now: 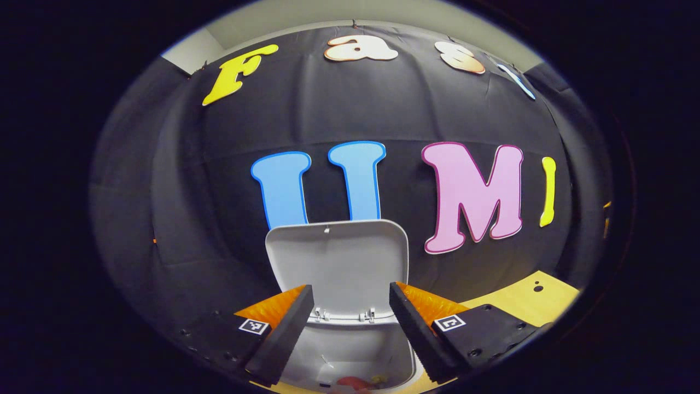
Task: Press the lid of the desktop garbage bin to open it, pick up the crumpled paper on the desktop and throw it into the bin, then pick up the pop can on the desktop and drop it into the bin, and finally close the garbage bin lid.
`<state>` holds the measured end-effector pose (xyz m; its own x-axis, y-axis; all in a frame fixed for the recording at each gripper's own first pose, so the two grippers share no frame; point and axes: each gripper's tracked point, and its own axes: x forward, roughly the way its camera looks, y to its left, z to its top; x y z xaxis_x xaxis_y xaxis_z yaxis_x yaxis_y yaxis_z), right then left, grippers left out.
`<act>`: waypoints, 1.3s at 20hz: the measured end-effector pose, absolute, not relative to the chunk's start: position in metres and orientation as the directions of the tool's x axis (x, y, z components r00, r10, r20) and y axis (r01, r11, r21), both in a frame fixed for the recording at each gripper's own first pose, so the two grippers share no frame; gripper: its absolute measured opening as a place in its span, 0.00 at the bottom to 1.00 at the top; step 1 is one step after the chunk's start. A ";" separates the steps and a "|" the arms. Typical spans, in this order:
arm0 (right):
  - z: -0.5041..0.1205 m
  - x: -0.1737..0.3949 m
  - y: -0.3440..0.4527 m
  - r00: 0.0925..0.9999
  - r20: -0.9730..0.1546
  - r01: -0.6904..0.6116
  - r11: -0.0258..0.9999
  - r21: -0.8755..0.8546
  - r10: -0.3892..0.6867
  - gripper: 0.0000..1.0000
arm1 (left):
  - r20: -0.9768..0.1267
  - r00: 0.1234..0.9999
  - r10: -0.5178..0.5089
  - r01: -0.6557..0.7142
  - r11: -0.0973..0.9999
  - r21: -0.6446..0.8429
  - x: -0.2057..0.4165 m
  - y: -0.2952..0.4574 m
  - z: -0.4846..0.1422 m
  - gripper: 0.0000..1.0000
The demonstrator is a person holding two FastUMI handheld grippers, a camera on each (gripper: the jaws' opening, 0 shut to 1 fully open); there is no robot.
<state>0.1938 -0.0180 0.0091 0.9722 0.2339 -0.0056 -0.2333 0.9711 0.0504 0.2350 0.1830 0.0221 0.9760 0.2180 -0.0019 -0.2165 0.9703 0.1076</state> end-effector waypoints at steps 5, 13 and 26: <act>-0.007 0.198 -0.028 0.955 -0.025 -0.293 0.951 0.096 0.297 0.97 | 0.064 0.967 0.245 -0.247 0.968 0.032 0.246 0.180 0.068 0.93; -0.016 0.212 -0.055 0.946 -0.029 -0.315 0.937 0.153 0.323 0.97 | 0.082 0.957 0.278 -0.282 0.959 0.039 0.295 0.215 0.109 0.94; 0.000 0.198 -0.030 0.973 -0.023 -0.224 0.963 0.151 0.230 0.96 | -0.253 0.951 0.178 -0.162 0.983 0.083 0.267 0.230 0.050 0.98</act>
